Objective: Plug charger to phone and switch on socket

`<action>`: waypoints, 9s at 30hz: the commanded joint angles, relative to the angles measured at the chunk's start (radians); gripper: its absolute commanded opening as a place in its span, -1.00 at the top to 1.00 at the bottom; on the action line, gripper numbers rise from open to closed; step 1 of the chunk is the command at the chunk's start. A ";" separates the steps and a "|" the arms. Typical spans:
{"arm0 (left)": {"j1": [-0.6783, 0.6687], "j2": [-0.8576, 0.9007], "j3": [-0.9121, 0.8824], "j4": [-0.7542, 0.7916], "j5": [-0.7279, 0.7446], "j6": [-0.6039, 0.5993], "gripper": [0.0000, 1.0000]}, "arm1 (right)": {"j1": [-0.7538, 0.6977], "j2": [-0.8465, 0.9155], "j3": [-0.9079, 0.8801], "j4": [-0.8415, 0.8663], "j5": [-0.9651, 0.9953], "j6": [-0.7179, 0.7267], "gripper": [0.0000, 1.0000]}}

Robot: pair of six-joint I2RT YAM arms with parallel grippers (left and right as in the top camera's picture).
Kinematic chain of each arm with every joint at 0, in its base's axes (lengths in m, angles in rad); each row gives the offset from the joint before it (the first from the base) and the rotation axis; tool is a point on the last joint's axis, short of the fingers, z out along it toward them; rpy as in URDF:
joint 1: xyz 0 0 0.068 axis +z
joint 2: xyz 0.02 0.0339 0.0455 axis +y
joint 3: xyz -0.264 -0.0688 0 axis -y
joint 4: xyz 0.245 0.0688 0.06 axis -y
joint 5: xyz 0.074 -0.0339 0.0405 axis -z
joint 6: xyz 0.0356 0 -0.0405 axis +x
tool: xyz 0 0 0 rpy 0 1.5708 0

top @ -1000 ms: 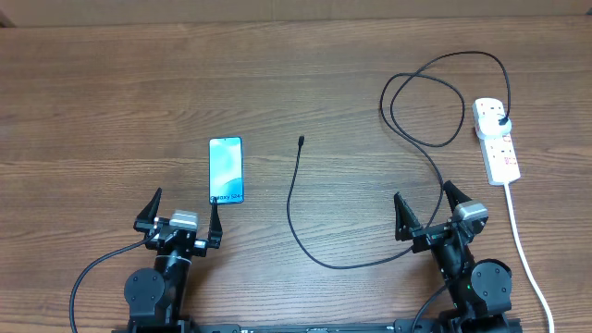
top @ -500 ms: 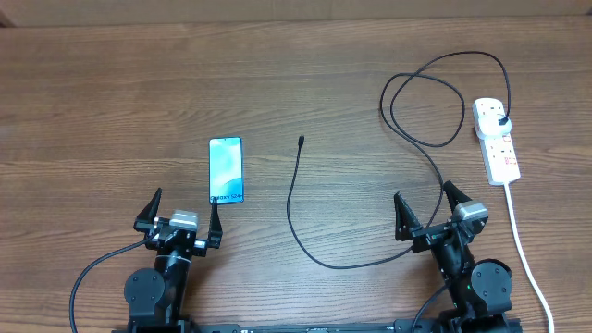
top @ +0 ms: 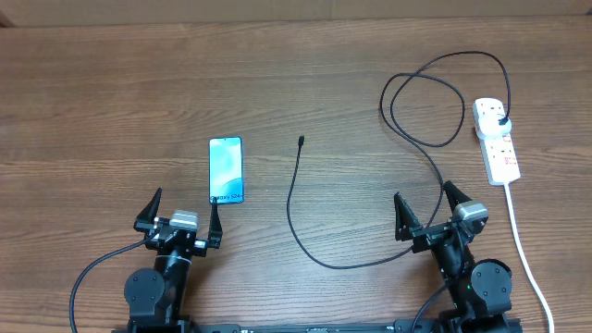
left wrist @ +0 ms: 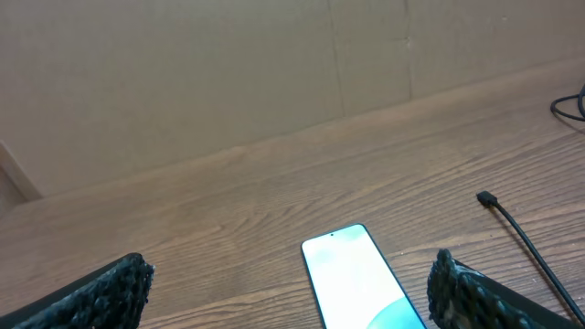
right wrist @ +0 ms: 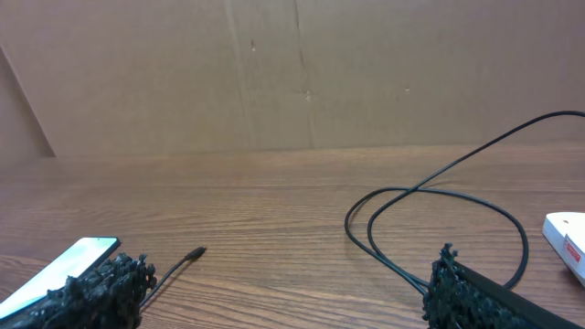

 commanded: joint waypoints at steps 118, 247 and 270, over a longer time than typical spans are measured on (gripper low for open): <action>-0.140 2.107 1.646 -1.056 -0.048 -0.373 -0.99 | -0.004 -0.008 -0.011 0.004 0.002 0.002 -1.00; -0.224 2.107 1.347 -0.865 -0.086 -0.766 -0.36 | -0.004 -0.008 -0.011 0.004 0.002 0.002 -1.00; -0.221 2.107 1.748 -1.152 -0.050 -0.721 -0.37 | -0.004 -0.008 -0.011 0.004 0.002 0.002 -1.00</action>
